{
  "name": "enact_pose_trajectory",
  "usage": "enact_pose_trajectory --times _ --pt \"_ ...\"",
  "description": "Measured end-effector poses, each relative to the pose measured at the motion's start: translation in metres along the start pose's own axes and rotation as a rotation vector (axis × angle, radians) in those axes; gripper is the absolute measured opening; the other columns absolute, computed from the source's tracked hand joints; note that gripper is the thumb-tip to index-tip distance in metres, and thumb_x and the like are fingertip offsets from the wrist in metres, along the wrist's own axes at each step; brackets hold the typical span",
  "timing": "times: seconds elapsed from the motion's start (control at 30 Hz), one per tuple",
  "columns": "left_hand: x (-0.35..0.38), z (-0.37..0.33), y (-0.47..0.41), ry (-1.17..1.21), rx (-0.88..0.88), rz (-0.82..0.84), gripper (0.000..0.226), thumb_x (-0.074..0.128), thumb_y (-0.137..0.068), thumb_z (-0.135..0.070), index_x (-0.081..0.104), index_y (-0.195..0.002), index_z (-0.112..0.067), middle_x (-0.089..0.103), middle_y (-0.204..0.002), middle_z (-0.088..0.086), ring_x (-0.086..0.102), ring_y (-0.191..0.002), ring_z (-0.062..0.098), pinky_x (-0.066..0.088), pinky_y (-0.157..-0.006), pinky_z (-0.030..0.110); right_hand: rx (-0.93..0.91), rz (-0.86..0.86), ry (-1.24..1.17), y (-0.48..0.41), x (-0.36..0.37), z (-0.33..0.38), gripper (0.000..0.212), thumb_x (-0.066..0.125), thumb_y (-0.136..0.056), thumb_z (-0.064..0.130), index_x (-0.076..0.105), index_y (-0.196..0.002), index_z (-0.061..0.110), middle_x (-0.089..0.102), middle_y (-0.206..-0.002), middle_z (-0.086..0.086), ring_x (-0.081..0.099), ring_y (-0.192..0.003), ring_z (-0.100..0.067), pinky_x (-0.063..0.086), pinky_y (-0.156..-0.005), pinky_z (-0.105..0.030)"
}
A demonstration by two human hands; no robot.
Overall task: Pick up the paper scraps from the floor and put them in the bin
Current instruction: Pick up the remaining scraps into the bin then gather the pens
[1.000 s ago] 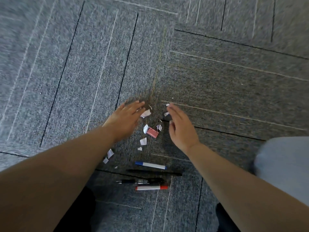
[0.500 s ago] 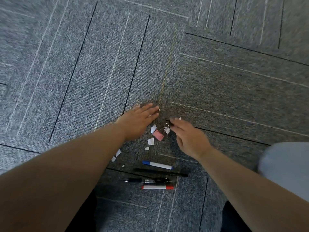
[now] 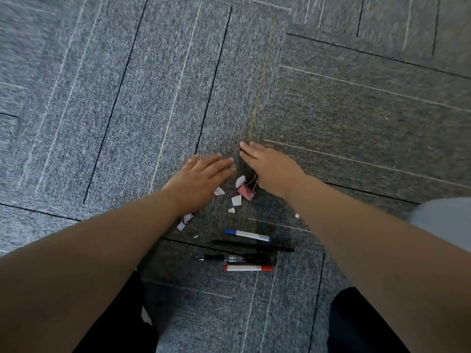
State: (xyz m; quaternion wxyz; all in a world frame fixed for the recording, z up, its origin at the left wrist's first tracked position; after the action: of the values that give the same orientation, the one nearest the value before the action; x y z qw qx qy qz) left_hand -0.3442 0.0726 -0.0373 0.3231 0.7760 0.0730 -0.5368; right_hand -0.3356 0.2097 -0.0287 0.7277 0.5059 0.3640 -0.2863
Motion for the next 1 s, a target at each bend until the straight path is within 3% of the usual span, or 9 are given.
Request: enact_pose_trajectory --times 0.13,0.2,0.3,0.37,0.43,0.53,0.7,0.83,1.0 --pt "0.004 -0.012 -0.013 -0.04 0.04 0.118 0.072 0.038 -0.091 -0.006 -0.007 -0.143 -0.027 -0.011 -0.153 -0.008 -0.014 -0.139 0.013 -0.009 -0.111 0.041 0.098 -0.024 0.016 0.043 0.026 -0.017 0.063 0.037 -0.093 0.001 0.008 -0.147 0.014 -0.002 -0.156 0.004 0.002 -0.143 -0.013 0.017 -0.114 -0.031" --pt "0.002 -0.017 -0.008 -0.061 0.035 0.088 0.061 0.035 -0.094 -0.012 0.005 -0.145 -0.024 0.006 -0.155 -0.006 0.0 -0.142 0.015 -0.005 -0.113 0.04 0.095 -0.112 -0.068 0.065 0.036 -0.015 0.053 0.047 -0.089 0.0 0.035 -0.14 0.009 0.027 -0.151 -0.003 0.027 -0.138 -0.02 0.035 -0.108 -0.037" --pt "-0.003 -0.023 0.005 -0.059 0.022 -0.005 0.05 0.035 -0.095 -0.02 0.02 -0.143 -0.019 0.023 -0.151 0.0 0.018 -0.139 0.016 0.002 -0.114 0.035 0.09 -0.289 -0.145 0.083 0.04 -0.012 0.037 0.068 -0.07 -0.007 0.067 -0.106 0.004 0.067 -0.111 -0.012 0.063 -0.101 -0.03 0.058 -0.075 -0.041" --pt "-0.005 -0.019 0.004 -0.009 -0.036 -0.004 0.06 0.036 -0.092 -0.014 0.009 -0.146 -0.018 0.012 -0.154 0.0 0.011 -0.141 0.016 0.001 -0.114 0.034 0.175 -0.339 -0.217 0.079 0.037 -0.013 0.043 0.063 -0.076 -0.005 0.058 -0.118 0.002 0.058 -0.123 -0.015 0.053 -0.115 -0.034 0.051 -0.09 -0.044" --pt "-0.001 -0.023 -0.003 -0.022 -0.004 0.052 0.073 0.037 -0.087 -0.005 -0.004 -0.146 -0.021 -0.005 -0.155 -0.004 -0.004 -0.142 0.015 -0.003 -0.114 0.038 0.307 -0.304 -0.246 0.066 0.036 -0.019 0.058 0.05 -0.088 0.003 0.027 -0.142 0.005 0.024 -0.151 -0.01 0.02 -0.139 -0.03 0.024 -0.114 -0.041" --pt "0.007 -0.032 -0.007 -0.067 0.035 0.124 0.072 0.035 -0.088 -0.006 -0.005 -0.145 -0.023 -0.01 -0.155 -0.005 -0.01 -0.142 0.017 -0.004 -0.113 0.044 0.359 -0.14 -0.279 0.046 0.039 -0.019 0.062 0.038 -0.096 0.009 0.002 -0.147 0.012 -0.01 -0.156 -0.002 -0.008 -0.143 -0.02 0.008 -0.117 -0.035" --pt "0.014 -0.039 0.014 -0.089 0.02 0.079 0.051 0.029 -0.097 -0.025 0.014 -0.145 -0.021 0.008 -0.155 -0.004 0.005 -0.142 0.017 0.0 -0.114 0.042 0.252 -0.223 -0.378 0.062 0.05 0.011 0.05 0.042 -0.091 0.002 0.034 -0.14 0.011 0.029 -0.15 -0.002 0.023 -0.138 -0.02 0.028 -0.109 -0.033" --pt "0.012 -0.032 0.035 -0.128 0.039 0.008 0.042 0.034 -0.094 -0.033 0.04 -0.132 -0.014 0.028 -0.149 0.004 0.024 -0.137 0.02 0.01 -0.114 0.042 0.179 -0.482 -0.364 0.092 0.054 0.027 0.019 0.056 -0.081 -0.003 0.066 -0.096 0.005 0.065 -0.096 -0.01 0.059 -0.092 -0.029 0.056 -0.071 -0.043" --pt "0.007 -0.004 0.037 0.015 -0.193 -0.061 0.056 0.04 -0.091 -0.044 0.028 -0.139 -0.018 0.006 -0.155 0.004 0.0 -0.142 0.025 0.0 -0.113 0.048 0.272 -0.446 -0.342 0.084 0.054 0.017 0.028 0.056 -0.088 0.014 0.056 -0.115 0.008 0.055 -0.113 -0.01 0.049 -0.106 -0.028 0.045 -0.091 -0.038"
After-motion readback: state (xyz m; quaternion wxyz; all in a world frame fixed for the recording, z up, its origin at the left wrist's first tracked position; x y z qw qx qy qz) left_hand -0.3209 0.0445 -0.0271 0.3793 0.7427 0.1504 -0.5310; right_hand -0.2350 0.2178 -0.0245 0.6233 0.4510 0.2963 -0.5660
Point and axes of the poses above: each hand's wrist, its own y-axis away from the middle knuckle, its own x-axis out of the palm, z = x × y, the point moved 6 cm from there along -y, towards the middle knuckle
